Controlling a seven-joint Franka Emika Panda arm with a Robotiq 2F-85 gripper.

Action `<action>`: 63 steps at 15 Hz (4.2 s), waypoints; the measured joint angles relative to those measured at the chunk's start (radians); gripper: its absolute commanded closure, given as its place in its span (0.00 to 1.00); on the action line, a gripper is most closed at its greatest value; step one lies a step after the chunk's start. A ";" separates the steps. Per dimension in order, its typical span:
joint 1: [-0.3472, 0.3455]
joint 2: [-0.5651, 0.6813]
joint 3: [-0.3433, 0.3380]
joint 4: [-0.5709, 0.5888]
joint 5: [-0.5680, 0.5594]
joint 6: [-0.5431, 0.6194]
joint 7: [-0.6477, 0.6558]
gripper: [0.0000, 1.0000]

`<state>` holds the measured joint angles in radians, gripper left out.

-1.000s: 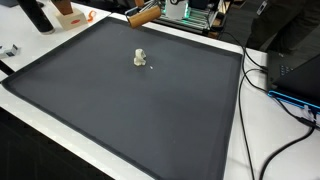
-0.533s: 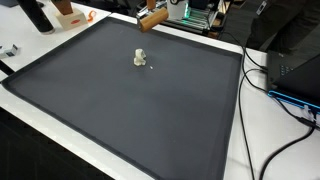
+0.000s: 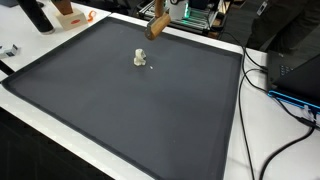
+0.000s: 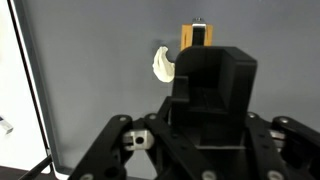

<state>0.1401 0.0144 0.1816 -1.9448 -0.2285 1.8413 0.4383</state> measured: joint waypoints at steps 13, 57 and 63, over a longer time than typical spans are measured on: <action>0.062 0.041 0.027 -0.001 -0.088 0.005 -0.093 0.76; 0.121 0.109 0.038 -0.166 -0.261 0.331 -0.252 0.76; 0.102 0.074 0.032 -0.192 -0.194 0.366 -0.339 0.76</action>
<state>0.2422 0.0889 0.2135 -2.1365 -0.4221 2.2071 0.0995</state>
